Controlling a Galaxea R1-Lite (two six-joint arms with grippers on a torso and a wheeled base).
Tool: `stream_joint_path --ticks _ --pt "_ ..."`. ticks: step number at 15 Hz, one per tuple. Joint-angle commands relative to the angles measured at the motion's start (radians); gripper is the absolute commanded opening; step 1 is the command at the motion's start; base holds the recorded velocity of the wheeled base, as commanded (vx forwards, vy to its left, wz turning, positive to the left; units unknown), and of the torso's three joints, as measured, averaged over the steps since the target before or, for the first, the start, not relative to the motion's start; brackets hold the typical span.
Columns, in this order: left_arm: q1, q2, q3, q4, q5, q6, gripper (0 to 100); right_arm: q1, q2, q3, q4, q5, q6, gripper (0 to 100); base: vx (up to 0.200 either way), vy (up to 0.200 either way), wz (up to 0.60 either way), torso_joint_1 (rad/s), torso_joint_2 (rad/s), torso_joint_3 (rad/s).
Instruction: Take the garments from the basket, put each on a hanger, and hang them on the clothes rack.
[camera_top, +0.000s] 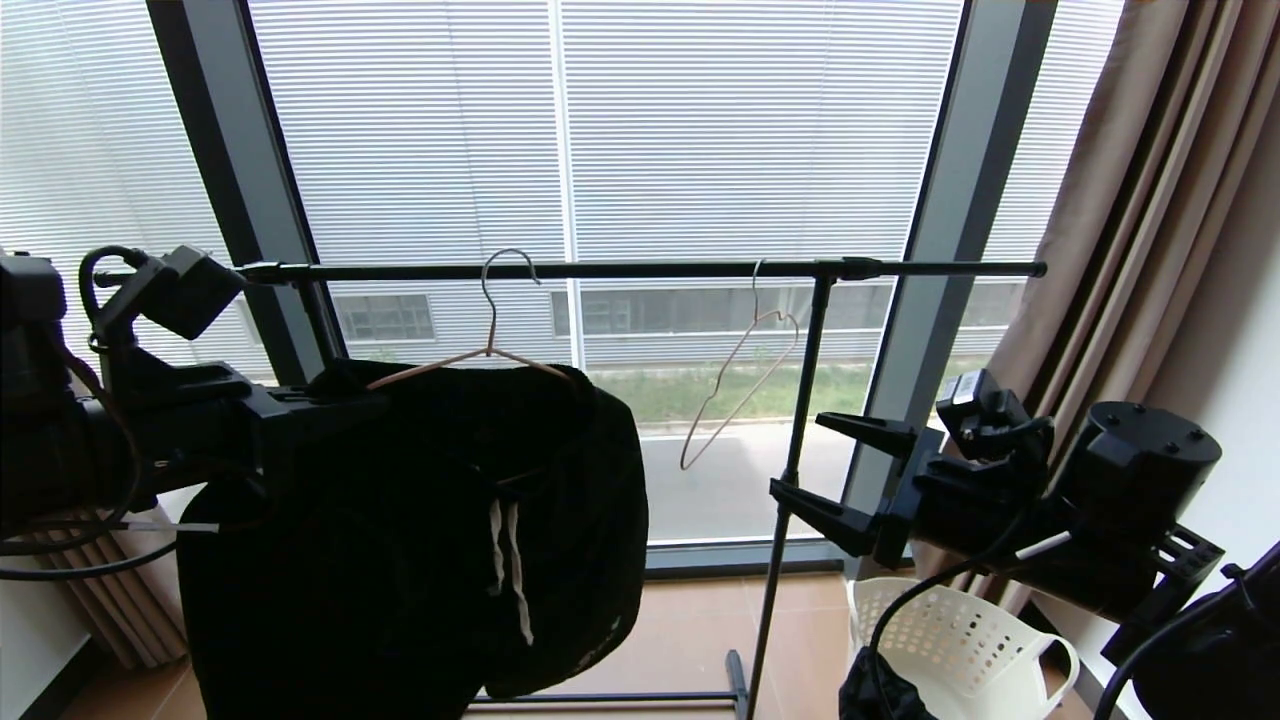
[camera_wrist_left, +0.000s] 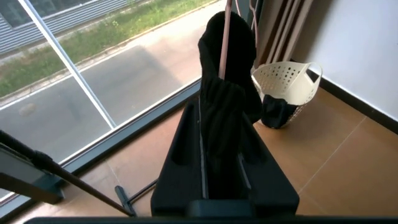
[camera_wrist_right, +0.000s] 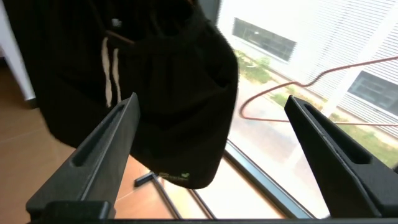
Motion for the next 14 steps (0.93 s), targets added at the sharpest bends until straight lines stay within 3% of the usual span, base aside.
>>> stream_joint_path --ticks 1,4,8,11,14 --pt "-0.027 0.028 -0.002 -0.028 0.017 -0.031 0 0.004 -0.005 -0.010 0.001 -0.011 0.000 100 0.000 0.000 0.00 0.000 0.00 0.000" --pt "-0.105 0.054 0.003 -0.129 0.132 -0.151 0 0.004 -0.010 -0.032 0.001 -0.012 0.004 100 0.000 0.000 0.00 0.000 0.00 0.000" --pt "-0.144 0.120 -0.002 -0.212 0.172 -0.208 0 0.004 -0.020 -0.049 0.013 -0.052 0.022 100 0.000 0.000 0.00 0.000 0.00 0.000" --pt "-0.184 0.253 -0.004 -0.384 0.249 -0.281 0 0.004 -0.022 -0.052 0.015 -0.058 0.022 100 0.000 0.000 0.00 0.000 0.00 0.000" --pt "-0.210 0.328 -0.001 -0.520 0.312 -0.290 0 0.004 -0.023 -0.052 0.015 -0.057 0.022 100 0.000 0.000 0.00 0.000 0.00 0.000"
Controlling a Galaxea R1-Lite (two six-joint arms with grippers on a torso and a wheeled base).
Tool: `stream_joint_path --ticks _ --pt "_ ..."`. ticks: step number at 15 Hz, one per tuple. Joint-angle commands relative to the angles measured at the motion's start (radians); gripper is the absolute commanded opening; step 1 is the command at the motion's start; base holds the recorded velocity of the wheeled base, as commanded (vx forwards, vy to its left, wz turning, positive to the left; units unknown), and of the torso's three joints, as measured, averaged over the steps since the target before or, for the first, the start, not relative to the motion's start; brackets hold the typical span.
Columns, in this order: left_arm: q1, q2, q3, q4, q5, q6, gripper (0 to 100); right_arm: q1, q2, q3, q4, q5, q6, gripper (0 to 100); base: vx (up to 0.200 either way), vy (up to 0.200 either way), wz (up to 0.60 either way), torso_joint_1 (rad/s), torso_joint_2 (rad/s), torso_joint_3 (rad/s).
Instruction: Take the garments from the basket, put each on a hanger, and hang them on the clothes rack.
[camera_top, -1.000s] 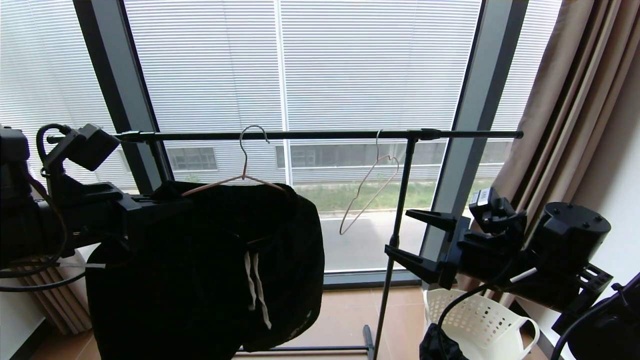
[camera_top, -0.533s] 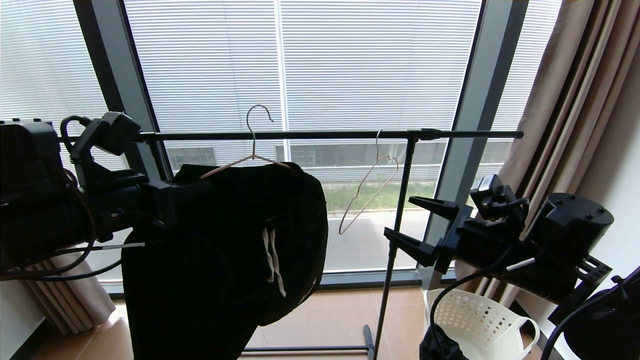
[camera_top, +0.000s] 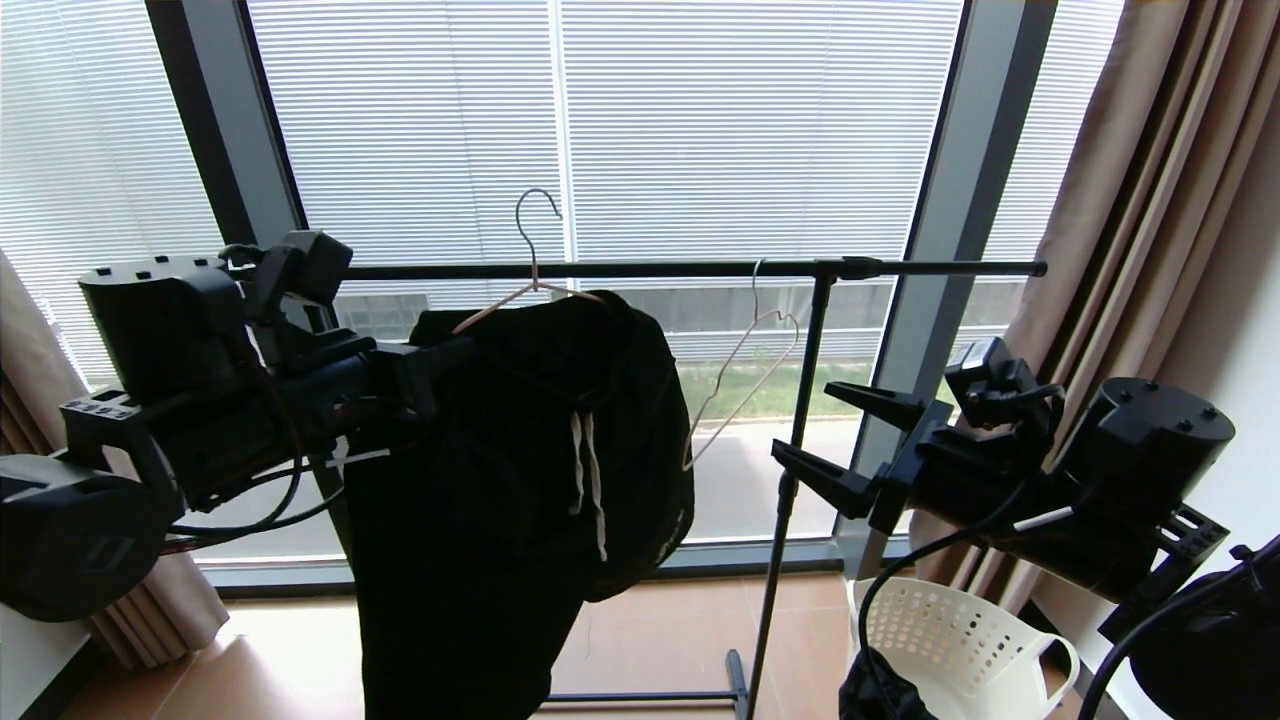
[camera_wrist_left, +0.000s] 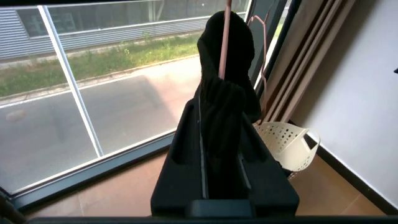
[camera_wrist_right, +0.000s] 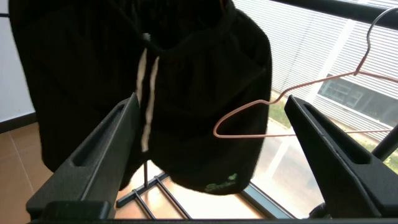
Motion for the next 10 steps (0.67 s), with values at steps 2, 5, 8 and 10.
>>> stream_joint_path --ticks 2,5,8,10 --pt "-0.034 0.072 0.011 -0.023 0.033 -0.004 0 0.000 0.000 -0.012 0.002 0.001 0.006 100 0.000 0.000 0.00 0.000 0.00 0.000" --pt "-0.043 0.072 0.013 -0.025 0.033 -0.002 0 -0.001 0.009 -0.014 -0.007 0.003 0.016 100 0.000 0.000 0.00 0.000 0.00 0.000" --pt "-0.045 0.081 0.014 -0.025 0.034 -0.007 0 -0.003 0.012 -0.015 -0.006 0.001 0.016 100 0.000 0.000 0.00 0.141 -0.33 -0.181" --pt "-0.045 0.094 0.011 -0.025 0.034 -0.025 0 -0.003 0.012 -0.015 -0.006 0.001 0.018 100 0.000 0.000 0.00 0.164 -0.37 -0.205"
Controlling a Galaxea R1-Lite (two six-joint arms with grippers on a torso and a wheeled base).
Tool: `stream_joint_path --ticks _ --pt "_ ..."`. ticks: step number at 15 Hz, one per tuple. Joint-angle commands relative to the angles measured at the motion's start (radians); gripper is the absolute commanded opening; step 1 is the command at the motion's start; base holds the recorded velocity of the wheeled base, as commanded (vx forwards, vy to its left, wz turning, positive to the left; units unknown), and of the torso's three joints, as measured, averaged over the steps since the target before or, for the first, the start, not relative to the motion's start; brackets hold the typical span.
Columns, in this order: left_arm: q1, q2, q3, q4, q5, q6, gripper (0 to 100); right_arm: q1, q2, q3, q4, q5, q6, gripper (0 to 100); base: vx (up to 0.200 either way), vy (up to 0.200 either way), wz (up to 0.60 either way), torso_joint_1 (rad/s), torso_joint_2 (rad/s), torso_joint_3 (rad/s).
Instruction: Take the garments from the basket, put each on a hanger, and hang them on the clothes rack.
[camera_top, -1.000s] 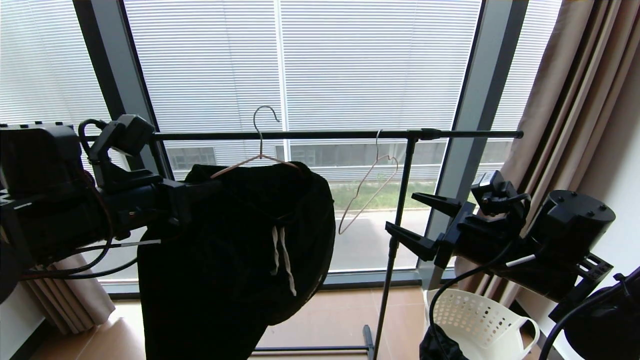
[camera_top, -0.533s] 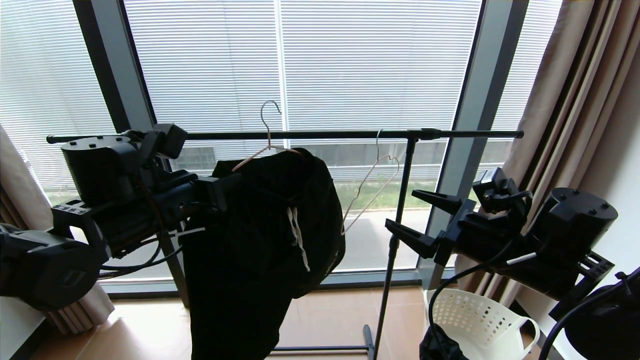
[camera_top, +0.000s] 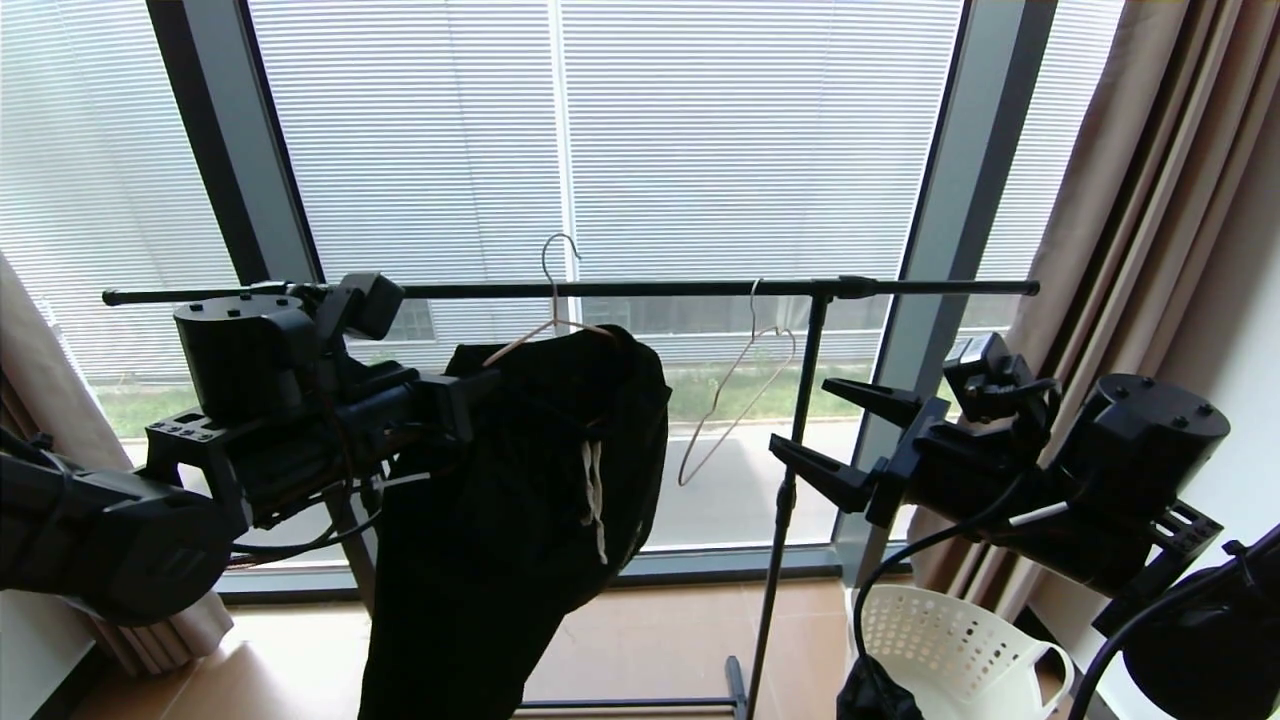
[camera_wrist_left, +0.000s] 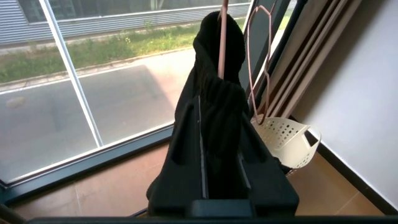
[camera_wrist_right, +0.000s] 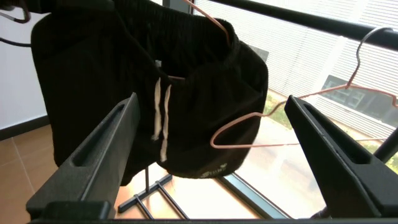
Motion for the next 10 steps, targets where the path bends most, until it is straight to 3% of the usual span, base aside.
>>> stream_joint_path --ticks 1,6,10 --pt "0.000 0.013 -0.003 0.000 0.000 -0.007 0 0.000 0.003 0.000 0.001 -0.001 -0.001 100 0.000 0.000 0.00 0.163 -0.37 -0.212" --pt "-0.003 0.068 -0.016 -0.001 0.000 -0.020 0 -0.003 0.003 0.001 0.001 -0.004 -0.002 100 0.000 0.000 0.00 0.050 -0.11 -0.060" --pt "-0.008 0.159 -0.105 -0.017 0.001 -0.059 0 -0.003 0.004 0.003 -0.002 -0.004 -0.002 100 0.000 0.000 0.00 0.000 0.00 0.000"
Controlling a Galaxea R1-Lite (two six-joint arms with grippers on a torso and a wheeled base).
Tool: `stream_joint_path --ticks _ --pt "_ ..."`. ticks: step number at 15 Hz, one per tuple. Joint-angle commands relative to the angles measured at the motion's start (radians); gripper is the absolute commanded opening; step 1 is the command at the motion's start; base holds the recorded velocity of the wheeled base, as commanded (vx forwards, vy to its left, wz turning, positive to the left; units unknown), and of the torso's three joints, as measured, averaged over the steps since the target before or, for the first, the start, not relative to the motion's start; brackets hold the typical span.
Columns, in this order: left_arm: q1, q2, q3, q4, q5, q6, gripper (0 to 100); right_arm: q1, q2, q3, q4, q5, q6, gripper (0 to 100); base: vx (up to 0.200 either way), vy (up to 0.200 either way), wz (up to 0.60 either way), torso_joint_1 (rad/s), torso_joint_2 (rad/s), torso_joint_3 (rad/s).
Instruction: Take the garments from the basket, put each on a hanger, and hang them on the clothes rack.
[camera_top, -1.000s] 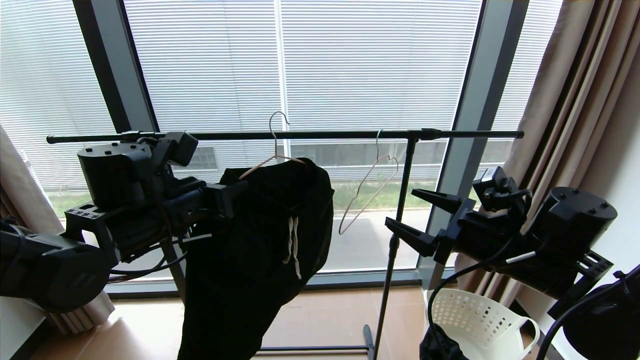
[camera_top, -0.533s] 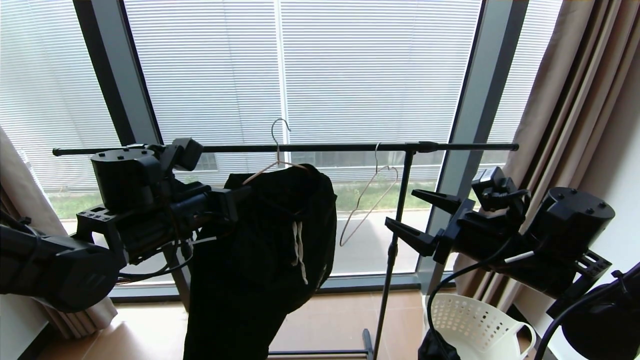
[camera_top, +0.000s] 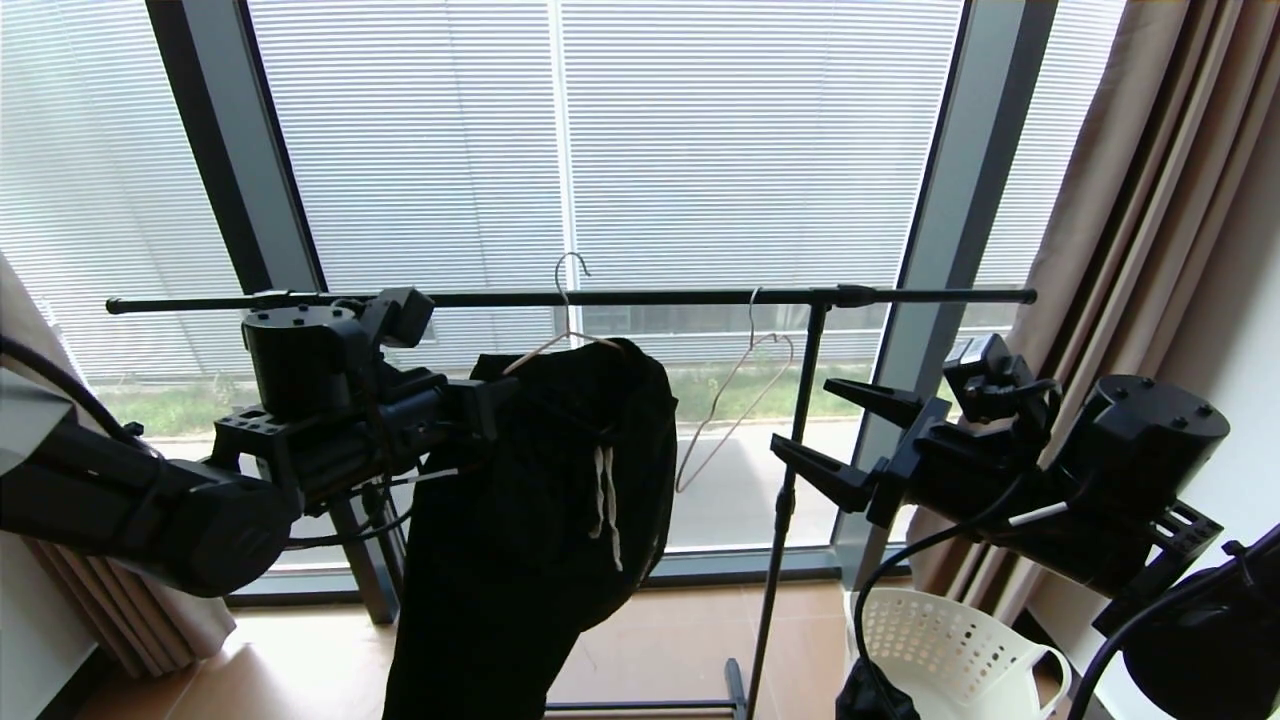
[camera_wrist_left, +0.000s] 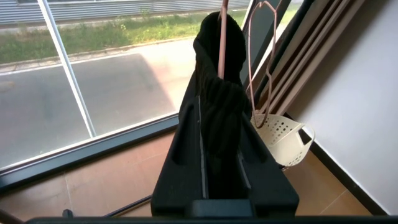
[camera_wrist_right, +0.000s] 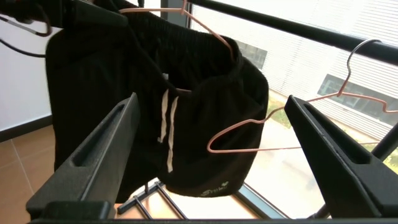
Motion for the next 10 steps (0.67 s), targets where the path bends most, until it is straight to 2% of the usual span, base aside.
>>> stream_joint_path --ticks 1,6,10 --pt "-0.009 0.074 -0.074 -0.004 0.014 -0.028 0 0.000 0.002 0.001 -0.001 0.002 0.000 100 0.000 0.000 0.00 0.000 0.00 0.000" --pt "-0.052 0.240 -0.243 -0.004 0.109 -0.058 0 0.000 0.017 0.001 -0.005 0.002 0.000 100 0.000 0.000 0.00 0.000 0.00 0.000" --pt "-0.078 0.343 -0.355 -0.002 0.137 -0.058 0 0.000 0.019 -0.001 -0.005 0.002 0.000 100 0.000 0.000 0.00 0.000 0.00 0.000"
